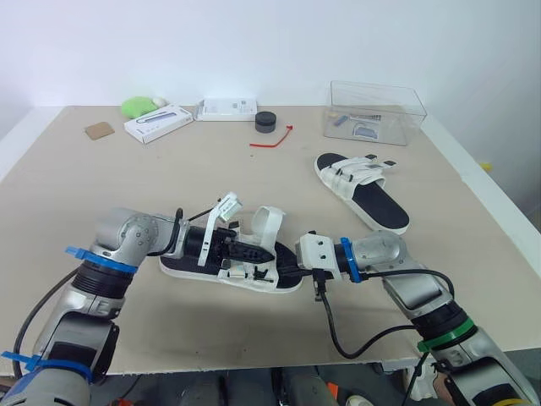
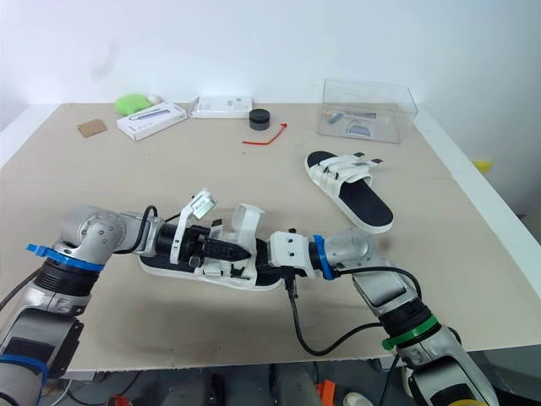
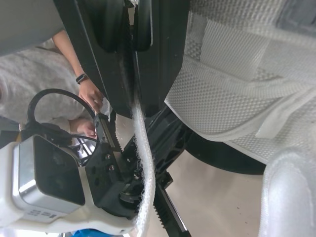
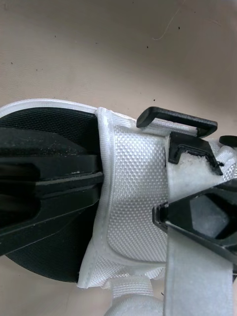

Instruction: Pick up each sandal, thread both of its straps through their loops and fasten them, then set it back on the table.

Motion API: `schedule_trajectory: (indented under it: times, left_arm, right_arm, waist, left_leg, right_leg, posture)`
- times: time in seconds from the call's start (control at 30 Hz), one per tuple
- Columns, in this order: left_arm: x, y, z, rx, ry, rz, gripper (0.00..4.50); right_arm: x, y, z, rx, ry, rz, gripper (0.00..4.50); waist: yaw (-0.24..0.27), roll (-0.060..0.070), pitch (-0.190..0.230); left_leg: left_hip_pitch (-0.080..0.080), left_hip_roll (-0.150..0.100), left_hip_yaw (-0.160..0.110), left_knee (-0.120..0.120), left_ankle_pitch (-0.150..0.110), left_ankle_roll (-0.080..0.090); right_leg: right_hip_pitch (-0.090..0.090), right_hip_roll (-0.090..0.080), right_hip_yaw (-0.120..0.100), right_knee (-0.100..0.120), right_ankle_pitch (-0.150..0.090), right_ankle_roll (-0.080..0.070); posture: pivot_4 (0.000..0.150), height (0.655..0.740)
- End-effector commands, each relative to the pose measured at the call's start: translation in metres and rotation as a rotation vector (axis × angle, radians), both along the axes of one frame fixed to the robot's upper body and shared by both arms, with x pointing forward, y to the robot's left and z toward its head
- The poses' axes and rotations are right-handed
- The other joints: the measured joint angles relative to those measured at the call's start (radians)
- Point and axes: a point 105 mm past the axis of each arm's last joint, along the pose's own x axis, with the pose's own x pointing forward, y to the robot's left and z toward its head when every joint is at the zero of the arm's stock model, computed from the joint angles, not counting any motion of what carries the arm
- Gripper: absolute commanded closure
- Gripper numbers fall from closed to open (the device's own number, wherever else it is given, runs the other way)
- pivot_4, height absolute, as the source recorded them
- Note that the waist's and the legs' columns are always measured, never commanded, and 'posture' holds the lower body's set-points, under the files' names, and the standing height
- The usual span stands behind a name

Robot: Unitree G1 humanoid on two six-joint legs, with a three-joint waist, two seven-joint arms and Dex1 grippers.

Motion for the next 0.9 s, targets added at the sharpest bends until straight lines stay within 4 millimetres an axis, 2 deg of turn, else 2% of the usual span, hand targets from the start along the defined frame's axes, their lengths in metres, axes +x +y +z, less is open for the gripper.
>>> schedule_trajectory:
  times: [0.03, 0.5, 0.63, 0.9]
  left_arm:
    - [-0.003, -0.002, -0.004, 0.041, -0.014, -0.025, 4.38]
    - [-0.004, -0.023, 0.012, -0.024, -0.005, -0.082, 4.38]
    - [-0.007, -0.023, 0.017, -0.028, -0.004, -0.108, 4.38]
    - [-0.015, -0.016, 0.005, 0.030, 0.019, -0.141, 4.38]
  right_arm:
    - [0.004, -0.010, -0.015, -0.072, 0.033, -0.042, 4.50]
    - [0.005, -0.009, -0.015, -0.073, 0.032, -0.043, 4.50]
    - [0.005, -0.010, -0.015, -0.072, 0.031, -0.048, 4.50]
    - [0.002, -0.012, -0.018, -0.076, 0.036, -0.052, 4.50]
  waist:
    - [0.000, 0.000, 0.000]
    - [0.002, 0.000, 0.000]
    - [0.003, 0.000, 0.000]
    - [0.002, 0.000, 0.000]
  left_leg:
    - [0.000, 0.000, 0.000, 0.000, 0.000, 0.000]
    - [0.000, -0.001, 0.000, 0.000, 0.000, 0.000]
    - [0.000, -0.002, 0.000, 0.001, 0.000, 0.000]
    - [-0.001, -0.002, 0.000, 0.000, 0.000, 0.000]
  right_leg:
    - [0.000, 0.000, 0.000, 0.000, 0.000, 0.000]
    - [0.000, -0.001, 0.000, 0.000, 0.000, 0.001]
    - [0.000, -0.002, 0.000, 0.000, 0.001, 0.002]
    - [0.000, -0.002, 0.000, -0.001, 0.000, 0.002]
  posture:
    - [0.150, 0.7400]
    - [0.150, 0.7400]
    - [0.150, 0.7400]
    - [0.150, 0.7400]
